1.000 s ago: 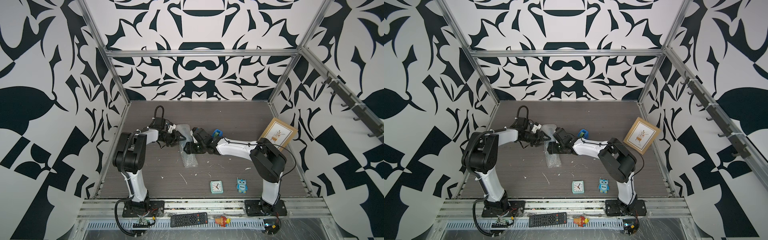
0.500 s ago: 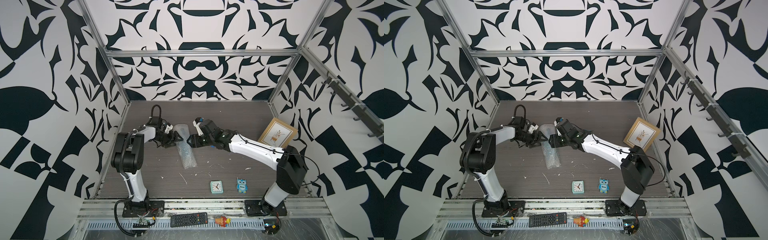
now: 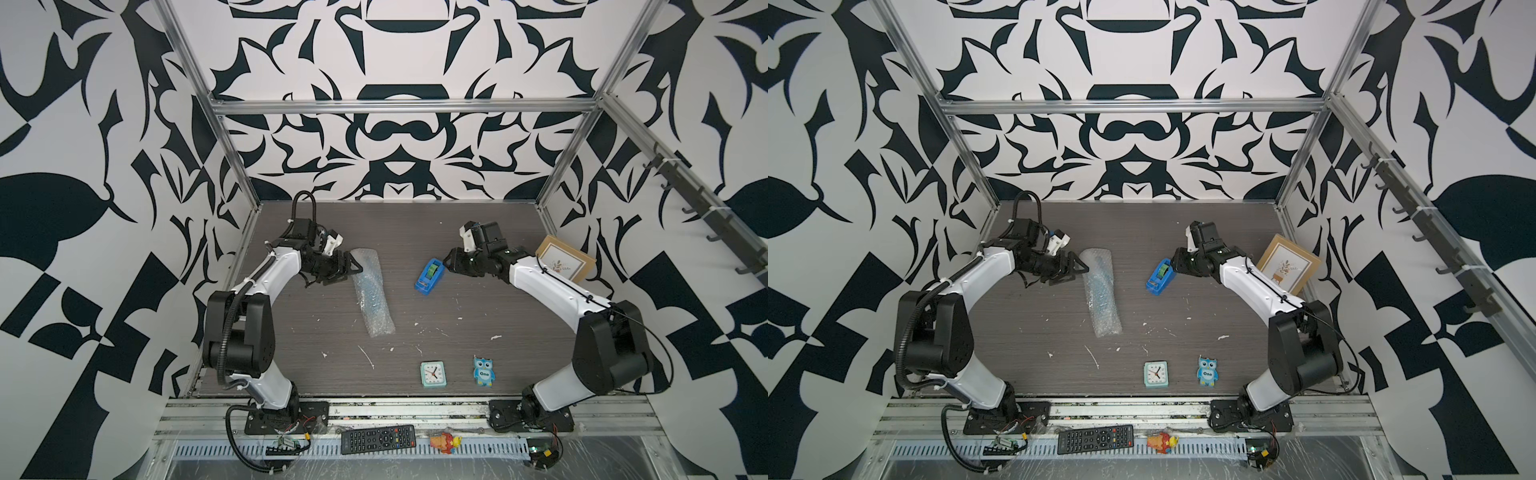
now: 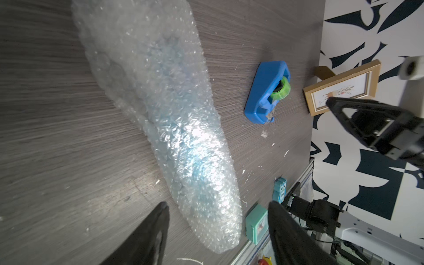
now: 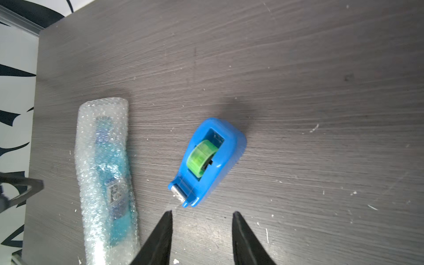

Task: Wrap wine bottles in bubble wrap
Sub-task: Tear off the tape using the Tape Cutter.

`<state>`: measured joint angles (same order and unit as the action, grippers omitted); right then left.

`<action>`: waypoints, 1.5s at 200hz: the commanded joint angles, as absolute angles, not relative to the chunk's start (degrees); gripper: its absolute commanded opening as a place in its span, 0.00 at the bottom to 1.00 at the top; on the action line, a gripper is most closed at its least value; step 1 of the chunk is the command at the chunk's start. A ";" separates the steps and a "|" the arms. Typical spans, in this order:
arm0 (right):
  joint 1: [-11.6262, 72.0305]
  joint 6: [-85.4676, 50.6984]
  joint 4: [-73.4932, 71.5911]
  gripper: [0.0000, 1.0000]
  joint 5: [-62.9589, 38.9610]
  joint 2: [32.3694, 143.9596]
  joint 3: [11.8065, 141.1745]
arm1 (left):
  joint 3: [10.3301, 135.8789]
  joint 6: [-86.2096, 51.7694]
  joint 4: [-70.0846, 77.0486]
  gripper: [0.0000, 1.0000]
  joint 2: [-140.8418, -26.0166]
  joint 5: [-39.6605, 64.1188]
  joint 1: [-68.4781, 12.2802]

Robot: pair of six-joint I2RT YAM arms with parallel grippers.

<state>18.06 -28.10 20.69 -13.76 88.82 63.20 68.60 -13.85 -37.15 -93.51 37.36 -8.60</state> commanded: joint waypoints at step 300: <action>14.50 -30.57 8.48 0.28 -26.18 105.99 63.12 | 76.55 -45.95 -8.17 0.47 -119.97 40.34 -34.48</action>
<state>14.35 -30.26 10.26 -25.32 108.86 63.79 77.49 -43.42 -12.23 -119.66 38.92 -34.30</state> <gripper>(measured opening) 0.284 0.468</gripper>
